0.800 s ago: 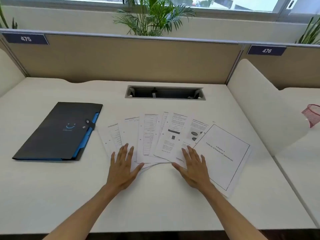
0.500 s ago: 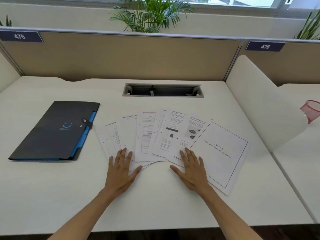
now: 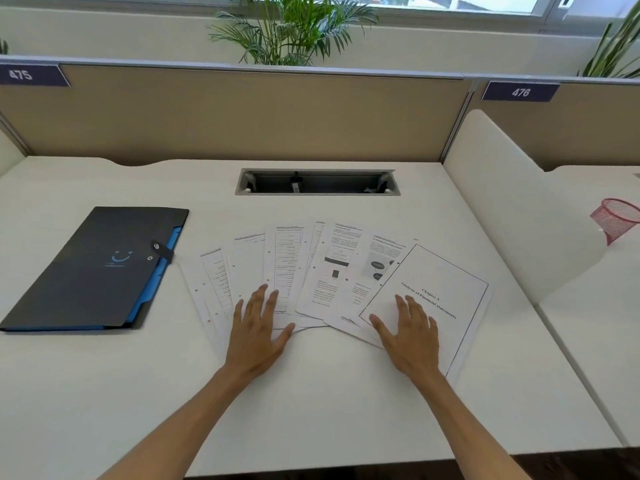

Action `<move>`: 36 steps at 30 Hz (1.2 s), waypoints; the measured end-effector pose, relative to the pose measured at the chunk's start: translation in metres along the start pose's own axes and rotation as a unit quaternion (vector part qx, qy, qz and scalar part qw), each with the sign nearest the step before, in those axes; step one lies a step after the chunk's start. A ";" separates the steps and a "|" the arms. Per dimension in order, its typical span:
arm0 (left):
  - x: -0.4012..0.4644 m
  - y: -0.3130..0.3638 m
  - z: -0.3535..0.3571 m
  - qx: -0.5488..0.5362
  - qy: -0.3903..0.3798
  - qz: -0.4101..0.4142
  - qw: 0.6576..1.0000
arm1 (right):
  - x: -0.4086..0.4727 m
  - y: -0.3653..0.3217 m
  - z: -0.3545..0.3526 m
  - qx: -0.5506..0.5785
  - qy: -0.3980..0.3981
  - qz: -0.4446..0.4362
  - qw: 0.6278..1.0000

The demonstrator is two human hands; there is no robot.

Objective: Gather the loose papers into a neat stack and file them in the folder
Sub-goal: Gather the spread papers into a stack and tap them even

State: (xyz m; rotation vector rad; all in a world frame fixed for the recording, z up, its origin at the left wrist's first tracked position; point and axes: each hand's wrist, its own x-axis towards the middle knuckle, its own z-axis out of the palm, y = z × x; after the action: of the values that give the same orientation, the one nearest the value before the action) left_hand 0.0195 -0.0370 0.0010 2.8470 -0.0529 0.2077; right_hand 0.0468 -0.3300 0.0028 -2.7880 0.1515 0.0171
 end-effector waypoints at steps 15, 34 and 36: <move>0.060 0.081 0.033 -0.033 -0.085 0.039 0.995 | -0.006 0.015 0.007 -0.002 -0.003 0.033 0.999; 0.090 0.106 0.022 -0.487 -0.144 -0.232 0.830 | 0.013 0.024 0.005 0.038 0.044 0.043 0.997; 0.086 0.101 0.021 -0.478 -0.117 -0.236 0.838 | 0.017 0.027 0.002 0.039 0.041 0.105 0.993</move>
State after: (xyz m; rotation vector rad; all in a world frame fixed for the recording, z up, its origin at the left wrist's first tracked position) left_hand 0.1018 -0.1414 0.0217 1.7831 0.3841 -0.2247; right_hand 0.0612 -0.3566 -0.0087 -2.6825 0.4555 -0.0505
